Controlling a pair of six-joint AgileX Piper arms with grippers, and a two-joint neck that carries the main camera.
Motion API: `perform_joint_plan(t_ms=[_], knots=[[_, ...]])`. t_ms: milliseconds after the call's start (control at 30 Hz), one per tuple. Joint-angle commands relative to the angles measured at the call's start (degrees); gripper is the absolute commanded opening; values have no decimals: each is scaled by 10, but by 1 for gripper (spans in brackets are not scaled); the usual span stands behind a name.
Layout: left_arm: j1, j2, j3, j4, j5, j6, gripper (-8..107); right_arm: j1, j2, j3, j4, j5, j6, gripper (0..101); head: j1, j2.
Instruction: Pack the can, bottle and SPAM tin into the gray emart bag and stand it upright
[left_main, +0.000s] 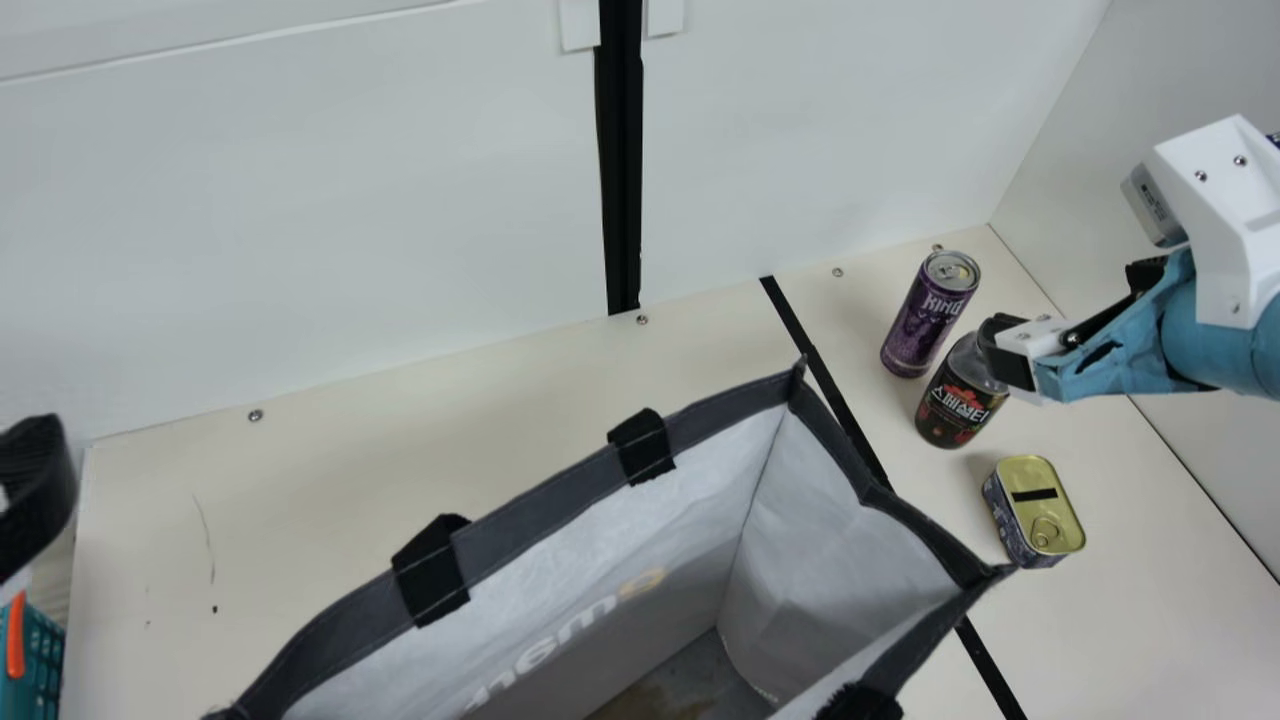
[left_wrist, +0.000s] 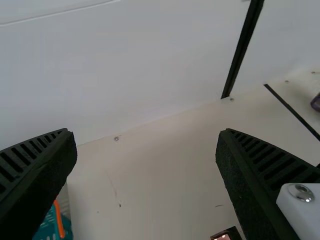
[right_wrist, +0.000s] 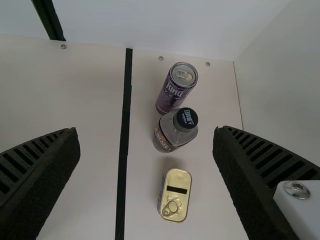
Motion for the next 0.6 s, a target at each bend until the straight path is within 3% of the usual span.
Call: perform_joint_plan(t_ms=[0,567], knots=[[-4,3,-3,-18,0,10,90,0,0,0,0,0,0,95,-13,0],[-102,22,-19,-64,0,65,90,0,0,0,0,0,0,95,-13,0]])
